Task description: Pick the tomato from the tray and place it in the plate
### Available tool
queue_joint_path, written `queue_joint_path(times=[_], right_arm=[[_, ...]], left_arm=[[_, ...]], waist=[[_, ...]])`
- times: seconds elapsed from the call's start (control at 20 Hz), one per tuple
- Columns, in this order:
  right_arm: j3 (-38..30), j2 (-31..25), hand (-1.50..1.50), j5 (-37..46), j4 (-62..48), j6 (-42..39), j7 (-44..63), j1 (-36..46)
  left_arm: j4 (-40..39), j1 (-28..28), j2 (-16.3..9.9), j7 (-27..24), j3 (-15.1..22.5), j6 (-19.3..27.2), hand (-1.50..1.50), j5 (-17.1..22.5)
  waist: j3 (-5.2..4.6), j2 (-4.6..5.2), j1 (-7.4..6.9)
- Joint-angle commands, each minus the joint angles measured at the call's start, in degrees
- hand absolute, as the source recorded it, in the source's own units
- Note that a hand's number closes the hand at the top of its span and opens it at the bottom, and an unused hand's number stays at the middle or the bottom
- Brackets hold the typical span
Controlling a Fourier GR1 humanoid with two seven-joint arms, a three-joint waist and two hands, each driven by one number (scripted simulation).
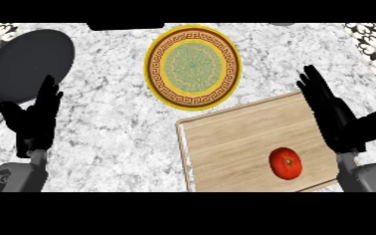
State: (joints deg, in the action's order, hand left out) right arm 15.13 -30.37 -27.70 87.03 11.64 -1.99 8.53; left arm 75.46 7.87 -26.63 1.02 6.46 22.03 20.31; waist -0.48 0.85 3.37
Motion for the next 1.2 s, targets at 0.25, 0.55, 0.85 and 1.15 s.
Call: queue_joint_path(times=[0.25, 0.55, 0.85, 1.15], right_arm=[[17.29, 7.32, 1.5, 9.73, 10.66, -5.94, -1.28, 11.69], [24.68, 6.33, -1.5, 37.17, 7.59, 18.24, 10.22, 2.66], [25.42, 14.8, -1.5, 36.81, 10.16, 27.12, -5.97, -8.33], [21.25, 2.49, -1.5, 47.02, 27.19, 23.91, 11.88, -6.58]], left_arm=[[9.27, 10.83, -2.91, -3.62, 6.01, -8.09, 0.0, -4.65], [11.36, 8.26, -3.99, -1.56, 5.12, -10.29, 0.0, -2.51], [13.23, 9.54, -4.69, 0.88, 3.03, -10.99, 0.0, -2.32], [13.63, 8.94, -5.01, 1.73, 0.43, -13.17, 0.0, -1.72]], waist=[[0.4, -1.48, -5.71], [0.4, -1.59, -2.87], [0.52, -1.03, -2.91], [0.32, -1.17, -2.5]])
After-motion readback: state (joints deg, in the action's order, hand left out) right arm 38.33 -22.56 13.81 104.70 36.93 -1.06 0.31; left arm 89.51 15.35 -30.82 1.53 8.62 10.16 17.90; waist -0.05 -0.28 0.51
